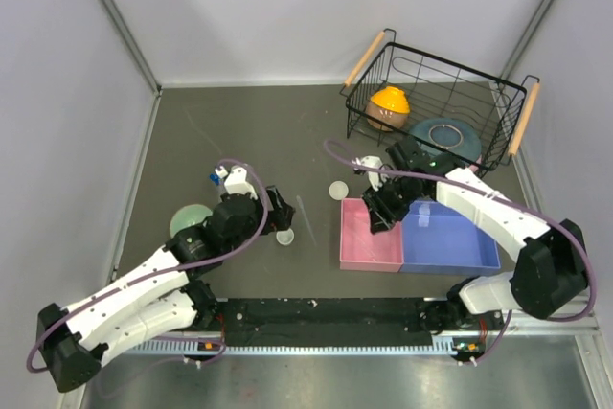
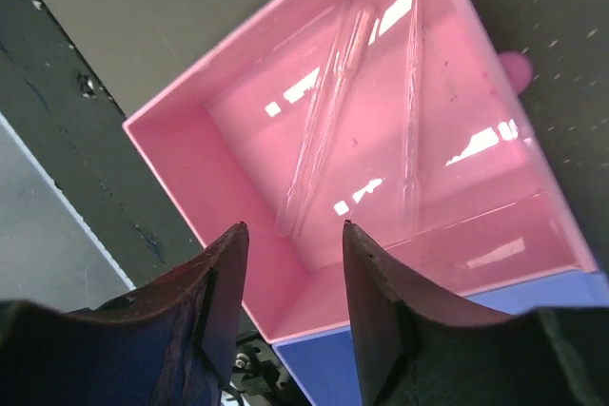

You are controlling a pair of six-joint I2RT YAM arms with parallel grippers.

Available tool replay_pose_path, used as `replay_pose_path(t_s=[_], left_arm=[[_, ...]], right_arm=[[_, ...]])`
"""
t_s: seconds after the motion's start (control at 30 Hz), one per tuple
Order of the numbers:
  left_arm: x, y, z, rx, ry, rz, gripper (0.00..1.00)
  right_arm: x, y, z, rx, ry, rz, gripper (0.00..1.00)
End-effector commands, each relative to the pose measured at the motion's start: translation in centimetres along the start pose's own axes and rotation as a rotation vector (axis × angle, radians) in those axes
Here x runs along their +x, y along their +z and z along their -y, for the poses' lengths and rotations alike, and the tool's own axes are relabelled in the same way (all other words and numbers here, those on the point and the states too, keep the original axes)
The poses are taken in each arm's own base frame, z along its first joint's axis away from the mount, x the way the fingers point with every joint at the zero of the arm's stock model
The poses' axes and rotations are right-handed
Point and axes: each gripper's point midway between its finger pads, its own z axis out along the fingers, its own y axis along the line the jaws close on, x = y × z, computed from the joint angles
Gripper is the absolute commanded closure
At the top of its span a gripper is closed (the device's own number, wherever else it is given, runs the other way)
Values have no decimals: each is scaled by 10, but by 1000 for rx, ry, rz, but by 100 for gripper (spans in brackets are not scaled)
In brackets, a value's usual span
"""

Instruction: Organize the chemistry lab equipment

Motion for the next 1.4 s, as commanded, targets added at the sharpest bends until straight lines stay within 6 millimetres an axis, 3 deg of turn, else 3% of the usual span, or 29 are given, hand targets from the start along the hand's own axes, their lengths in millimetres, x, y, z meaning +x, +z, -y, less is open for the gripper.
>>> replay_pose_path(t_s=[0.0, 0.23, 0.43, 0.73, 1.03, 1.2, 1.37], left_arm=[[0, 11, 15, 40, -27, -28, 1], [3, 29, 21, 6, -23, -116, 1], [12, 43, 20, -39, -13, -190, 1], [25, 55, 21, -92, 6, -291, 1], [39, 68, 25, -113, -5, -370, 1], [55, 75, 27, -143, 0, -479, 1], [60, 83, 29, -175, -15, -518, 1]], right_arm=[[-33, -35, -12, -75, -160, 109, 54], [-41, -63, -20, -143, -229, 221, 45], [-40, -73, -20, -149, -245, 283, 36], [-42, -73, -9, -135, -249, 317, 29], [-60, -74, 4, -137, -257, 390, 25], [-47, -64, 6, -181, -212, 413, 25], [-43, -70, 15, -132, -206, 450, 23]])
